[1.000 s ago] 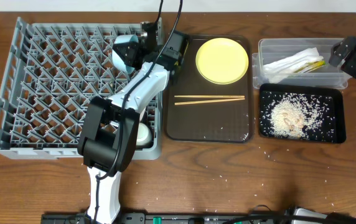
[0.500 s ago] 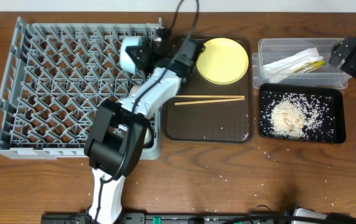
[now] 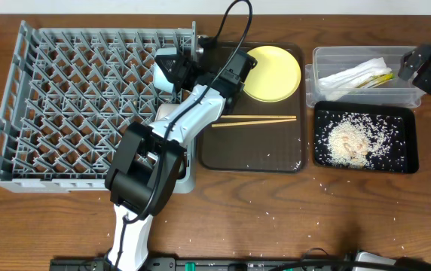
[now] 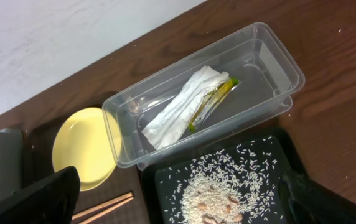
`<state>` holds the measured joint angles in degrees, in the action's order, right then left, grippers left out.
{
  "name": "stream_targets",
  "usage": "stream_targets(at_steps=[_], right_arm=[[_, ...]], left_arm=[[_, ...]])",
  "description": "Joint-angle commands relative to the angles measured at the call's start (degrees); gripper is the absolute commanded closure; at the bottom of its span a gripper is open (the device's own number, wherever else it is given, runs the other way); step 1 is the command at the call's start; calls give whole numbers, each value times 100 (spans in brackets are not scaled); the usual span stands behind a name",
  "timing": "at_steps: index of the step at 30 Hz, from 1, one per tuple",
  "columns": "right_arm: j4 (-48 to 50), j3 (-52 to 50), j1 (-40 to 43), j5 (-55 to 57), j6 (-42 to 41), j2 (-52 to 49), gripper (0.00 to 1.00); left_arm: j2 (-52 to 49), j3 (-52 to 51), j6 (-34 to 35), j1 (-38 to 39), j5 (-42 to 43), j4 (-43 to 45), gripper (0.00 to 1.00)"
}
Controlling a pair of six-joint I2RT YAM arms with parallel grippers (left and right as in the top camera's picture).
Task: Sort waste into correct bins and load items into the dishwasher
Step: 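Release the light-blue bowl and move the left gripper to the yellow plate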
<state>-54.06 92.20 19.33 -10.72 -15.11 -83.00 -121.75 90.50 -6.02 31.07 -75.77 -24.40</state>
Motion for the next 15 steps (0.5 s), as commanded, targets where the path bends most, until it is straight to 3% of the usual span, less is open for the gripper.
stream_targets(at_steps=[1, 10, 15], right_arm=[[0, 74, 20, -24, -72, 13, 1], [0, 74, 20, -24, -72, 13, 1], [0, 74, 20, -24, -72, 13, 1]], left_arm=[[-87, -39, 26, 125, 739, -70, 36], [120, 131, 33, 293, 1808, -105, 26], [776, 313, 302, 271, 2946, -258, 20]])
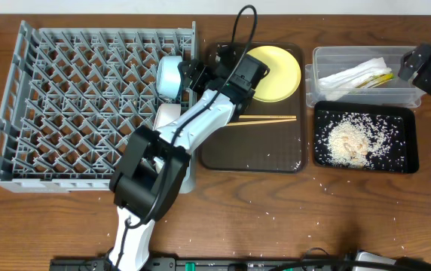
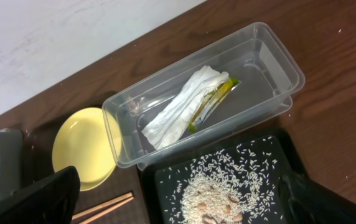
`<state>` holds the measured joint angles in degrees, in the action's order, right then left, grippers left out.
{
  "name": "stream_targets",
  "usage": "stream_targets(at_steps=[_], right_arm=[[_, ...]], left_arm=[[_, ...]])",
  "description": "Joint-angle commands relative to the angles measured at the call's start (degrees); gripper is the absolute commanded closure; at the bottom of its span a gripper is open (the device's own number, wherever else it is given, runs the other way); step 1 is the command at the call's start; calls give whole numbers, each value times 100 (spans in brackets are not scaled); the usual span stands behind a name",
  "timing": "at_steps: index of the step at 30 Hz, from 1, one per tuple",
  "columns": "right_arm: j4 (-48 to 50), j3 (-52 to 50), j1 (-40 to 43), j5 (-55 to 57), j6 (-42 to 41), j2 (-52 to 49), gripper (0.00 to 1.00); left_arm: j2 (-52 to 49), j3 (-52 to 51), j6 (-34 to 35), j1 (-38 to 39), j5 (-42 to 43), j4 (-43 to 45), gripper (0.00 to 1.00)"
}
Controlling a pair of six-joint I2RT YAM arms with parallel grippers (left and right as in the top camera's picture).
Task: Sort waste into correct bins and load items into the dishwasher
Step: 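Release the light-blue bowl and move the left gripper to the yellow plate, then grasp the edge of the yellow plate with the left gripper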
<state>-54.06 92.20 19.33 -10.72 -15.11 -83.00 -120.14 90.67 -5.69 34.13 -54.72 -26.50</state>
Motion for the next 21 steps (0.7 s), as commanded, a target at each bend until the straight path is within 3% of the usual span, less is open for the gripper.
stream_targets(at_steps=[1, 3, 6, 9, 15, 21], right_arm=[[0, 74, 20, -24, -72, 13, 1], [0, 74, 20, -24, -72, 13, 1], [0, 74, 20, -24, -72, 13, 1], [0, 74, 20, -24, -72, 13, 1], [0, 74, 20, -24, -72, 13, 1], [0, 74, 20, -24, -72, 13, 1]], left_arm=[[765, 295, 374, -35, 1123, -111, 20], [1137, 295, 684, -35, 2072, -356, 21], [1580, 295, 1464, -35, 3877, -831, 32], [1602, 291, 2229, -24, 5010, -1008, 33], [1056, 245, 4207, -13, 5246, -905, 33], [212, 245, 4332, -17, 5215, 310, 33]])
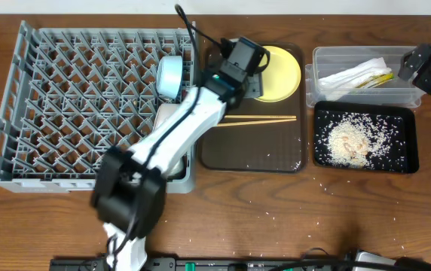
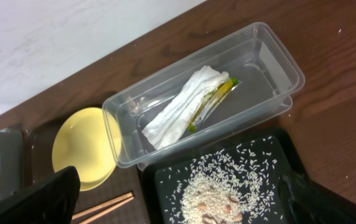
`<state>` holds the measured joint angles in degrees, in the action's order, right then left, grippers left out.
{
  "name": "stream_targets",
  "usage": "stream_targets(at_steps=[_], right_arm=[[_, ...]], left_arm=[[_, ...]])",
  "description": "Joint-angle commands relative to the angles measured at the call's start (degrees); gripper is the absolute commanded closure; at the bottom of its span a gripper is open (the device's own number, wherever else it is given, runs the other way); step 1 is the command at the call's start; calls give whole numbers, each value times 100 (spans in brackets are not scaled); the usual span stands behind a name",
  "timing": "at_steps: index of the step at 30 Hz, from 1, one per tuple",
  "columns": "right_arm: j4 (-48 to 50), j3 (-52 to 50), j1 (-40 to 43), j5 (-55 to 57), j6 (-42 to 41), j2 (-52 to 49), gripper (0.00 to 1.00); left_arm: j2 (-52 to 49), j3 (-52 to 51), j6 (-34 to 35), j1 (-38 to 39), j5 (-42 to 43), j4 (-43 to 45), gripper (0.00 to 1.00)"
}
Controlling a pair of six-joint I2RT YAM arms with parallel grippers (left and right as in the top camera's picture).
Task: Sort waste into correct bins and load items into the dishwasher
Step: 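Grasp the edge of the yellow plate with the left gripper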
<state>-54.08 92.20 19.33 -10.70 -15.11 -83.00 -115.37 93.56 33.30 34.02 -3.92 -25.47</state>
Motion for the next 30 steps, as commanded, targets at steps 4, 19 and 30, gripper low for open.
stream_targets(at_steps=[4, 19, 30], right_arm=[[2, 74, 20, -26, -72, 13, 1], [2, 74, 20, -26, -72, 13, 1], [2, 74, 20, -26, -72, 13, 1]], left_arm=[[-713, -44, 426, -26, -363, 737, 32], [-1718, -44, -479, -96, -1093, 1753, 24], [-2188, -44, -520, -144, -905, 2044, 25]])
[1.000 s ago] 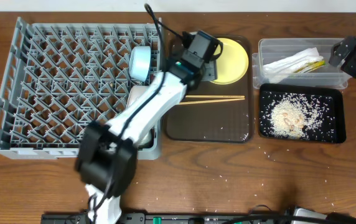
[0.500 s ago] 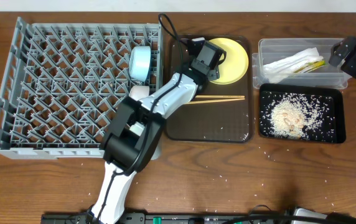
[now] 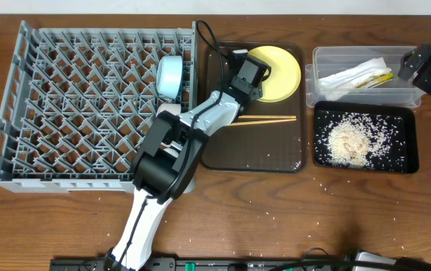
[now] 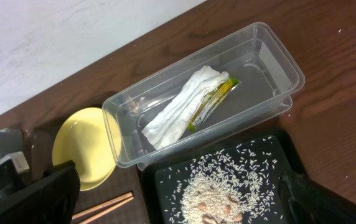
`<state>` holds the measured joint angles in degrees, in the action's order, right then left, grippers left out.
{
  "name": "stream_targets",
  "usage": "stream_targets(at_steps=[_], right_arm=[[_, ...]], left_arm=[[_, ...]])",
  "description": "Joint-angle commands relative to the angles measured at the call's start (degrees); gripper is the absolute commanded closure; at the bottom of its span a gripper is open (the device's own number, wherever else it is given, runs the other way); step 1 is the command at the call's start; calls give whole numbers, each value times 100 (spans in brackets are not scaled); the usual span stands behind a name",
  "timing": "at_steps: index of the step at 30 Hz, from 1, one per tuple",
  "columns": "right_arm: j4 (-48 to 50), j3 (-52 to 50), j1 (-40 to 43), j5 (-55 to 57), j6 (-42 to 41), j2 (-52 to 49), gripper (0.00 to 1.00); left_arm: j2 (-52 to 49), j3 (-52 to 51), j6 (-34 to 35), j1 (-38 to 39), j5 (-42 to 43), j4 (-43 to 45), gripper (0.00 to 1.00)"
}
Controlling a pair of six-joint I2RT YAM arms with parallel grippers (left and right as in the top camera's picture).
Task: Sort waste into correct bins and load items into the dishwasher
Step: 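Grasp the edge of the yellow plate with the left gripper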
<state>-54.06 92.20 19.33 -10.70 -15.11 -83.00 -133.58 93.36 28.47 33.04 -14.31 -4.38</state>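
A light blue cup (image 3: 169,75) stands in the grey dish rack (image 3: 87,105), near its right edge. My left gripper (image 3: 246,75) is over the left rim of the yellow plate (image 3: 279,71) on the brown tray (image 3: 253,154); it looks open and holds nothing. Two wooden chopsticks (image 3: 264,119) lie on the tray below the plate. My right gripper (image 4: 184,199) hangs wide open and empty, high above the black tray of rice (image 4: 228,186), its fingers (image 4: 41,193) framing the view. The clear bin (image 4: 259,68) holds a white napkin (image 4: 181,106) and a green-yellow packet (image 4: 212,99).
Loose rice grains are scattered on the wooden table (image 3: 328,203) around the black tray (image 3: 365,138). The clear bin (image 3: 355,74) sits right behind it, at the table's far right. The left arm's links cross the rack's right edge.
My left gripper has shifted a little down and right, from the plate's upper left edge to its left rim. The forearm now lies lower across the tray. The right arm is unmoved.
At first my left gripper held the light blue cup over the rack's right side. Then the cup stood in the rack with the gripper beside it. After that the gripper was away at the yellow plate, where it remains. The right gripper stayed open throughout.
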Motion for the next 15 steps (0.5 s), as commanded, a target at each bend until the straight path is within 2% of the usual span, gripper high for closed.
stream_targets(at_steps=[1, 7, 11, 13, 15], right_arm=[[0, 74, 20, -26, -72, 13, 1], [0, 74, 20, -26, -72, 13, 1], [0, 74, 20, -26, -72, 13, 1], [0, 74, 20, -24, -72, 13, 1], [0, 74, 20, -26, -72, 13, 1]], left_arm=[[-433, -24, -37, -50, 297, -90, 25], [-627, -24, 70, -39, 1034, -328, 49], [-627, -24, 306, -33, 1091, -649, 71], [-627, -24, 354, -35, 1086, -837, 92], [-625, -24, 352, -35, 1080, -914, 92]])
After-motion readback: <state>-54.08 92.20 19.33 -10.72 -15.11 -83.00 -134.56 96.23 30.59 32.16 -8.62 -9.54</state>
